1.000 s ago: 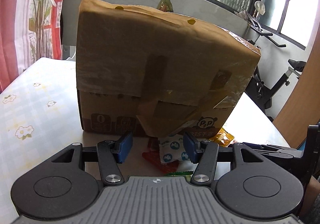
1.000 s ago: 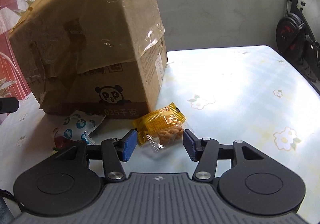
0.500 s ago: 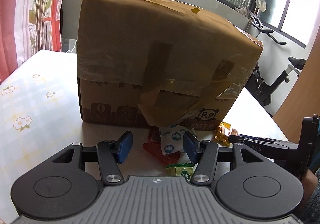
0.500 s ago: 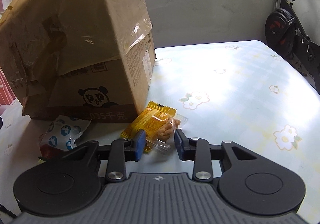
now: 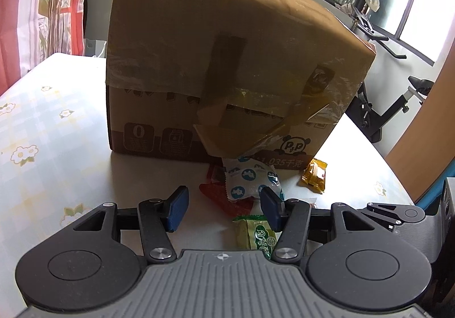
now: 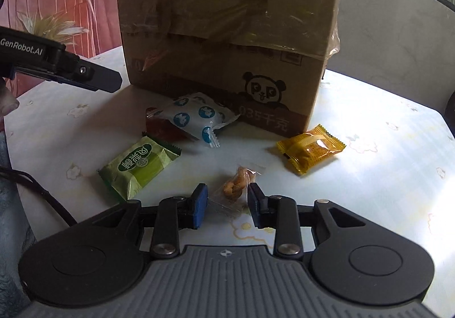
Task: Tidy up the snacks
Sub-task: 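Close the left tool on the green cake pack while the right tool grasps the peanut candy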
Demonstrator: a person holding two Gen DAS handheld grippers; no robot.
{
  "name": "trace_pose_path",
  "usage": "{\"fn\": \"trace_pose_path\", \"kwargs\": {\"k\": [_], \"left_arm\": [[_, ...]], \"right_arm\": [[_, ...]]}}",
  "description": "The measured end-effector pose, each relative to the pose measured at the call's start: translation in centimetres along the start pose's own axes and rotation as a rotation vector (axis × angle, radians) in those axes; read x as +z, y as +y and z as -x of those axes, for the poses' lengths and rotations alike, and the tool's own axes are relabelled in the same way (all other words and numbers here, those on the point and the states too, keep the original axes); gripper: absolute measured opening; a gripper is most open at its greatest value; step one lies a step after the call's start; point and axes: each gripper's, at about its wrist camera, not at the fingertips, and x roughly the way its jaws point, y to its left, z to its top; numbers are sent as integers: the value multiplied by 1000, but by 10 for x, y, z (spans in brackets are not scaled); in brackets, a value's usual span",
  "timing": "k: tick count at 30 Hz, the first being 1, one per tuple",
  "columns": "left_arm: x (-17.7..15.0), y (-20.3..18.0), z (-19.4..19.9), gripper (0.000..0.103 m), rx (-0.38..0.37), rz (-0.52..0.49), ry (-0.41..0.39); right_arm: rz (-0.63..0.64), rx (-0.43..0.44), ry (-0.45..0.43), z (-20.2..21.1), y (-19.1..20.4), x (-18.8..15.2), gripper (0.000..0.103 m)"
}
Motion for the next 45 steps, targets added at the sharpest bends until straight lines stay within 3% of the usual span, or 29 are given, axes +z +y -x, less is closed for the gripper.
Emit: {"fn": "trace_pose_path", "kwargs": {"k": [7, 17, 26, 28, 29, 45], "left_arm": [[-4, -2, -2, 58, -9, -7, 14], [-6, -6, -4, 58, -6, -19, 23], [-11, -8, -7, 58, -5, -32, 42], [-12, -9, -9, 58, -8, -37, 52], [-13, -10, -10, 58, -9, -39, 57], [-33, -35, -43, 58, -42, -122, 182]], "right_arm": [[-97, -9, -43, 2, -11, 9, 38], [-344, 17, -22, -12, -38, 17, 38], [-241, -18, -34, -21, -26, 18, 37], [-221, -32, -45, -22, -23, 16, 32], [-215, -33, -50, -22, -23, 15, 19], [-233, 17, -115, -14, -22, 6, 19]]}}
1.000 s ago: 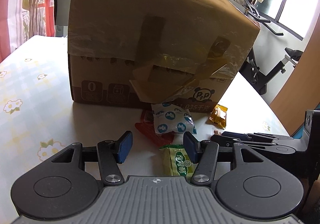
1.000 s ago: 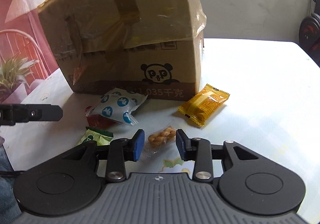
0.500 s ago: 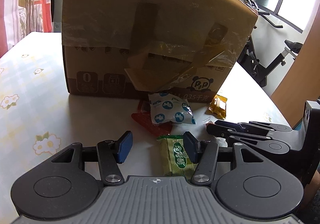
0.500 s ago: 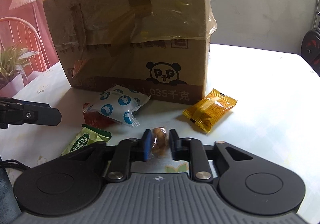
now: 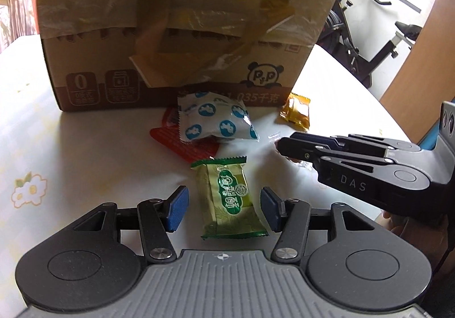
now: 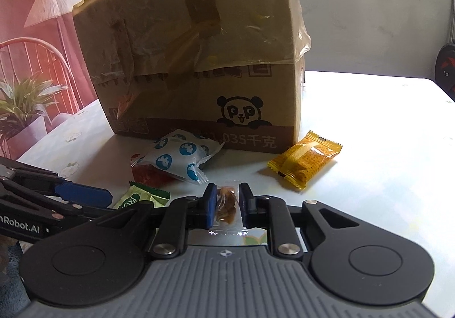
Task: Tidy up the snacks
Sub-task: 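Close the left tool on the green cake pack while the right tool grasps the peanut candy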
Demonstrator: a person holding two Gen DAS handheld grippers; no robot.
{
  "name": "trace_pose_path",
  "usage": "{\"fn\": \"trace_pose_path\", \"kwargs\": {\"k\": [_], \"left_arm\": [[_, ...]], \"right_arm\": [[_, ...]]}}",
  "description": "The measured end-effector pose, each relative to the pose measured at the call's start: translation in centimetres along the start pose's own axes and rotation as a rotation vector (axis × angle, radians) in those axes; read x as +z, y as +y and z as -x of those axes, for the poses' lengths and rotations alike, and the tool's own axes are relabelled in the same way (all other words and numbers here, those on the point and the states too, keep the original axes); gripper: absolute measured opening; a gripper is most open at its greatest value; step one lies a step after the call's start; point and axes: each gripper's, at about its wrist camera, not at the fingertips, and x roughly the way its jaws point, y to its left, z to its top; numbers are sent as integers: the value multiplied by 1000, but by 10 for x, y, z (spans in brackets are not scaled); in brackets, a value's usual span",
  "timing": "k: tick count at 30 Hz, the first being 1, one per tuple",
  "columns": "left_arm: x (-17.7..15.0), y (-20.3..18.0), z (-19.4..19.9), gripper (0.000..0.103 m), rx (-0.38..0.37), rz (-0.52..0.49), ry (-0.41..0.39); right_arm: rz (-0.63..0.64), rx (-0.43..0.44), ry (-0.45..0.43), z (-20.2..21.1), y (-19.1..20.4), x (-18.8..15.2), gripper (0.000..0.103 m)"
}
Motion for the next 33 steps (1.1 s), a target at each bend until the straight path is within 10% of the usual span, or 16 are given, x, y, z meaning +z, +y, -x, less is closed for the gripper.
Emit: {"fn": "trace_pose_path", "kwargs": {"k": [8, 33], "left_arm": [[-3, 1, -1, 42, 17, -17, -14], [-5, 15, 19, 39, -13, 36, -55]], "right_arm": [[4, 1, 13, -3, 2, 0, 18], [87, -40, 41, -11, 12, -2, 22]]}}
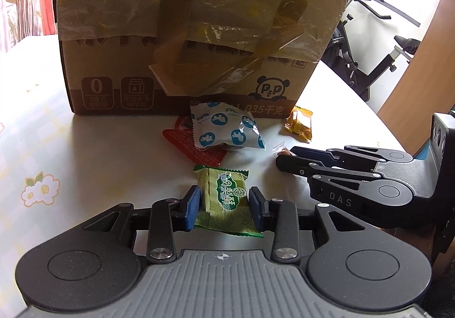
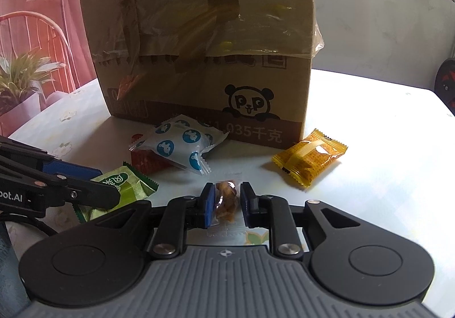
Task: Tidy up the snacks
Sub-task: 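Close the left tool on the green cake pack while the right tool grasps the peanut candy, then lift both snacks over the box and open both tools to drop them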
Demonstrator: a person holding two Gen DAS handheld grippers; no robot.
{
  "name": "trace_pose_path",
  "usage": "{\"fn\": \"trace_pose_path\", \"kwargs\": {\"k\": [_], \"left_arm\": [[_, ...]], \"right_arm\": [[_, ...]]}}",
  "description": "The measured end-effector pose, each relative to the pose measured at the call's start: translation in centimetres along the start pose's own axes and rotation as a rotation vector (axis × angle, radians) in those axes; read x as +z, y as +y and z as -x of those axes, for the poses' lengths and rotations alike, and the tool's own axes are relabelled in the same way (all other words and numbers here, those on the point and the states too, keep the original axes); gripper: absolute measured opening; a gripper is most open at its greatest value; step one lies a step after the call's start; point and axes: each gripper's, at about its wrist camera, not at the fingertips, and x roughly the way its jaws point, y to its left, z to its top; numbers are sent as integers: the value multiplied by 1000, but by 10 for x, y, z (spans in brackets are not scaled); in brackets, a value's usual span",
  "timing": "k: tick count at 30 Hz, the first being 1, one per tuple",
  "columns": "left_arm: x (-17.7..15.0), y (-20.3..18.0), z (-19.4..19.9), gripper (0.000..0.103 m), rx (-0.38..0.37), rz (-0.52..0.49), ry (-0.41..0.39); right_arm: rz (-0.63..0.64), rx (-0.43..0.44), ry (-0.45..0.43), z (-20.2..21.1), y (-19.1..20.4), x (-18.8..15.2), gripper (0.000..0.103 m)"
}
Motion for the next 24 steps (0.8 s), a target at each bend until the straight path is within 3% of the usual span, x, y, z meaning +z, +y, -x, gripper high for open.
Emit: {"fn": "trace_pose_path", "kwargs": {"k": [9, 14, 17, 24], "left_arm": [[-3, 7, -3, 40, 39, 8, 46], [-2, -1, -11, 44, 63, -36, 44], [-2, -3, -13, 40, 71, -56, 41], [1, 13, 9, 38, 6, 19, -7]], "right_arm": [[19, -11, 6, 0, 3, 0, 22], [32, -20, 7, -1, 5, 0, 22], [35, -21, 8, -1, 5, 0, 22], [27, -12, 6, 3, 4, -1, 20]]}}
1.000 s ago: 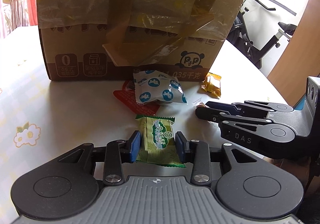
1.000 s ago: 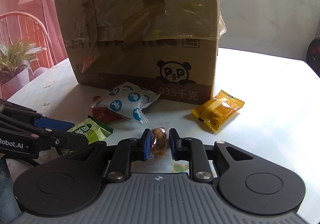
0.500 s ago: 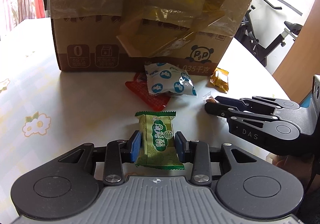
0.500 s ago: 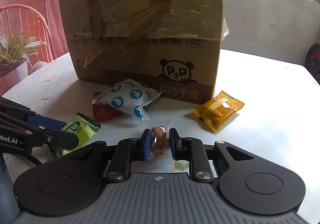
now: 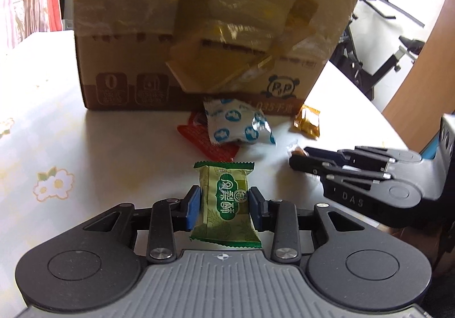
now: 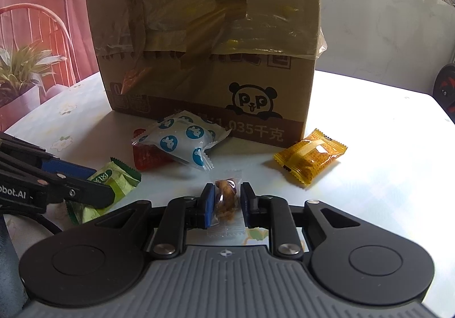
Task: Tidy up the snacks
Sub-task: 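Lift both snacks over the box and open both tools to drop them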
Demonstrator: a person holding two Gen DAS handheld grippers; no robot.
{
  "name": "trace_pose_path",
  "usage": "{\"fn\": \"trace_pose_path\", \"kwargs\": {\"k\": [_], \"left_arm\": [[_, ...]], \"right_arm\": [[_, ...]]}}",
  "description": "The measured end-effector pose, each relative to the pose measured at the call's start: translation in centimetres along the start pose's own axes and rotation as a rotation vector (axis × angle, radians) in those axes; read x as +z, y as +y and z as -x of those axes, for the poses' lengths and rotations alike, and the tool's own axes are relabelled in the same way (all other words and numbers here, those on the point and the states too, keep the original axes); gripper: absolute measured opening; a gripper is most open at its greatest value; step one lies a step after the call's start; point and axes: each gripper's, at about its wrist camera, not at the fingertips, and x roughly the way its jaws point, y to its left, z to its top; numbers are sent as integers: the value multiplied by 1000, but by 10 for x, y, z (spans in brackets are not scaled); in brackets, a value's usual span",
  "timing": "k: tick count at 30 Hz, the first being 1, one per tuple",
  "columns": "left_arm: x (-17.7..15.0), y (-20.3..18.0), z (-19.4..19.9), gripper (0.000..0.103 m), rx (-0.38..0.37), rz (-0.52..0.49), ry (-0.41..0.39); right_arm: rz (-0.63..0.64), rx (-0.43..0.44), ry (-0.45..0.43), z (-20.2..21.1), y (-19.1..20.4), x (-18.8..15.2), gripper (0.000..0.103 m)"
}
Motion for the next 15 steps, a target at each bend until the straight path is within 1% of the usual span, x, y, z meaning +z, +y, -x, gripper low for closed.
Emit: {"fn": "trace_pose_path", "kwargs": {"k": [3, 6, 8, 11, 15], "left_arm": [[9, 10, 21, 38, -26, 34, -66], [21, 18, 44, 38, -17, 36, -142], [32, 20, 58, 38, -10, 20, -193], [58, 17, 79, 38, 0, -34, -280], [99, 6, 104, 38, -20, -82, -378]], "right_arm": [[2, -5, -28, 9, 1, 0, 20], [-18, -1, -64, 23, -3, 3, 20], [-43, 2, -101, 34, -9, 12, 20], [-44, 4, -185, 54, -12, 36, 20], [-14, 16, -334, 83, -14, 82, 20]]}}
